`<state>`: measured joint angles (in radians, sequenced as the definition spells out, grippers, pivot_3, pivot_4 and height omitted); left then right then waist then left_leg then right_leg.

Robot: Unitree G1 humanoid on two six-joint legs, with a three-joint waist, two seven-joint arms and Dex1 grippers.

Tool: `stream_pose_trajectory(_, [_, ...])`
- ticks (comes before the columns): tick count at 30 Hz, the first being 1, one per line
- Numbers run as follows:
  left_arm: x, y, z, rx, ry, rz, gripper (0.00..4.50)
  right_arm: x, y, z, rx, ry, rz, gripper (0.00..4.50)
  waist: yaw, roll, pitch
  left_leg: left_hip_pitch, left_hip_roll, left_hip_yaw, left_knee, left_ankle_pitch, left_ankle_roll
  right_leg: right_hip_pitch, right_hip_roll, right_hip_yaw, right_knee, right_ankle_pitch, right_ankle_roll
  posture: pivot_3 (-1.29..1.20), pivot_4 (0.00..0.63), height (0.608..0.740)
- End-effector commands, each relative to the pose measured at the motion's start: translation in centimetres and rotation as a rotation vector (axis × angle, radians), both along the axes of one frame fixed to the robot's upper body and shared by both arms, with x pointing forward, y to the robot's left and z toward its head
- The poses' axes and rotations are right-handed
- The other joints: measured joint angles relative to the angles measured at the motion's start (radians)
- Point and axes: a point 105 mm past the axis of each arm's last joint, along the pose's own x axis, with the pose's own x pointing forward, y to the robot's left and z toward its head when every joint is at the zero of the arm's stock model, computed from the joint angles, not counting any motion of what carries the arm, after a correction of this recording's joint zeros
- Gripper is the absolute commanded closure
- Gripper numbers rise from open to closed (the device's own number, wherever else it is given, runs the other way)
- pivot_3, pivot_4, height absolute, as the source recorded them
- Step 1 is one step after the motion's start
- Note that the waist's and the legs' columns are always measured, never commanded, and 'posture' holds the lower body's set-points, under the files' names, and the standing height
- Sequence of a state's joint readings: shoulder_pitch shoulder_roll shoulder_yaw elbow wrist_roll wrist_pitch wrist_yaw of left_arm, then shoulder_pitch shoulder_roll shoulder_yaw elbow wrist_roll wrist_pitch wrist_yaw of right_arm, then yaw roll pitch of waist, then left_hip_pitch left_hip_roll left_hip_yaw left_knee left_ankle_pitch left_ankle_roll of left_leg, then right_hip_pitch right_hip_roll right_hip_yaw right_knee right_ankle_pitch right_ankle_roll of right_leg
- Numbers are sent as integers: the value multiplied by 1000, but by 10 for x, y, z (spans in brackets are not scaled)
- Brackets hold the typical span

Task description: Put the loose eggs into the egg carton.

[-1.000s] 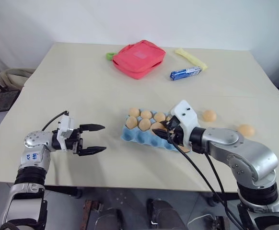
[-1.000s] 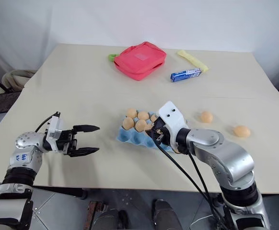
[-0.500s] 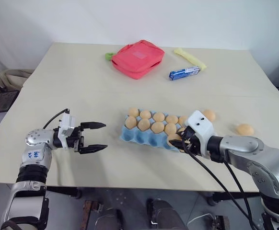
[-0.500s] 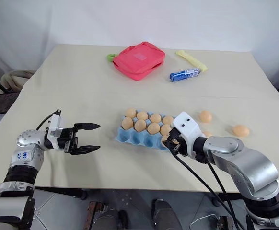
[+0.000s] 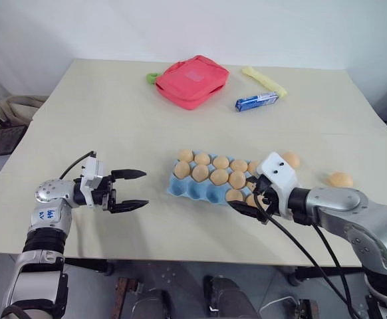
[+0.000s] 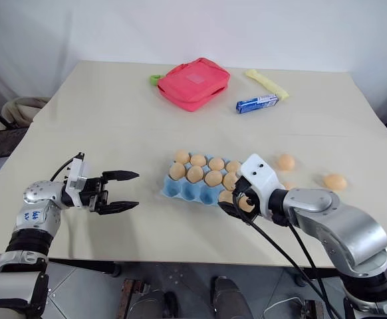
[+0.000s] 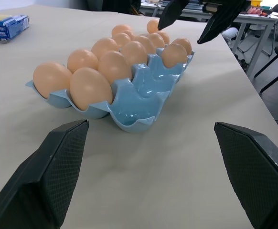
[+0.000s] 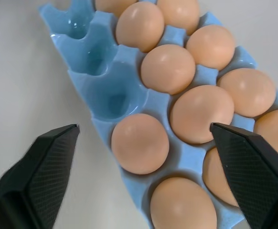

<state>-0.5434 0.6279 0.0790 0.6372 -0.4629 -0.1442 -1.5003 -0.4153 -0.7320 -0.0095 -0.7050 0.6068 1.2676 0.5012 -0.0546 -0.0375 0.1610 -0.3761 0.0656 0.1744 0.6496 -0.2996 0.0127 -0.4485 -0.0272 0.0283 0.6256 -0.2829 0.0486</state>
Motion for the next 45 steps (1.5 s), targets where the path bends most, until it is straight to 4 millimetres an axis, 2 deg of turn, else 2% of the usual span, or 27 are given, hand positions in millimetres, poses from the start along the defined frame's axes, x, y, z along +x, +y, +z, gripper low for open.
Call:
stream_pose_trajectory(1, [-1,-2,9,-4,-41,-40,0,-9,-12,27,14,-70,18,31,2,0,0,0,0,0,0,0,0,0,0,0,0,0,0,0,150,740])
stream_pose_trajectory(4, [-1,-2,9,-6,-41,-43,0,-14,-40,44,33,-113,-42,31,5,0,0,0,0,0,0,0,0,0,0,0,-1,0,0,0,150,740])
stream_pose_trajectory(7, [0,-2,9,-5,-39,-45,0,-30,-60,55,86,-174,-44,31,13,0,0,0,0,-1,-1,-1,0,0,0,0,-2,0,0,0,150,740])
stream_pose_trajectory(10, [1,-5,9,-9,-38,-53,0,-43,-84,58,121,-270,-85,31,26,0,0,0,0,-1,-1,-1,0,2,1,-1,-3,0,1,0,150,740])
stream_pose_trajectory(13, [3,-8,9,-14,-40,-62,0,-54,-108,45,122,-309,-141,31,28,-1,0,0,0,-1,0,-1,1,3,1,-2,-3,0,3,0,150,740])
stream_pose_trajectory(15, [4,-11,10,-17,-41,-67,0,-63,-122,30,118,-308,-186,31,27,-1,0,0,-1,-1,1,-1,1,4,1,-2,-3,1,4,0,150,740])
stream_pose_trajectory(17, [5,-11,10,-18,-42,-70,0,-68,-132,20,116,-314,-225,31,25,-1,0,1,-1,-1,2,-1,2,4,1,-2,-3,2,5,0,150,740])
stream_pose_trajectory(20, [6,-12,10,-19,-42,-71,0,-77,-147,-7,117,-301,-301,31,24,-1,0,2,-2,0,2,0,2,5,0,1,-1,2,6,0,150,740])
stream_pose_trajectory(23, [6,-13,10,-22,-44,-74,0,-77,-159,-19,140,-341,-381,31,20,-1,0,5,-2,1,2,0,2,6,0,1,0,2,5,0,150,740])
stream_pose_trajectory(29, [6,-15,12,-33,-48,-89,0,-69,-171,-48,181,-358,-504,31,16,-1,0,6,-1,1,1,2,0,6,0,2,1,1,2,0,150,740])
stream_pose_trajectory(34, [4,-14,10,-30,-44,-95,0,-66,-166,-65,220,-365,-521,31,17,0,0,6,-1,0,0,2,-1,5,0,1,2,1,1,0,150,740])
stream_pose_trajectory(41, [4,-14,9,-31,-44,-91,0,-46,-159,-64,268,-404,-495,31,14,0,0,6,-1,1,0,1,-1,5,0,2,2,1,1,0,150,740])
stream_pose_trajectory(45, [3,-15,10,-33,-51,-92,0,-21,-152,-63,328,-401,-506,31,12,0,1,6,-1,1,1,2,-1,5,0,2,3,1,1,0,150,740])
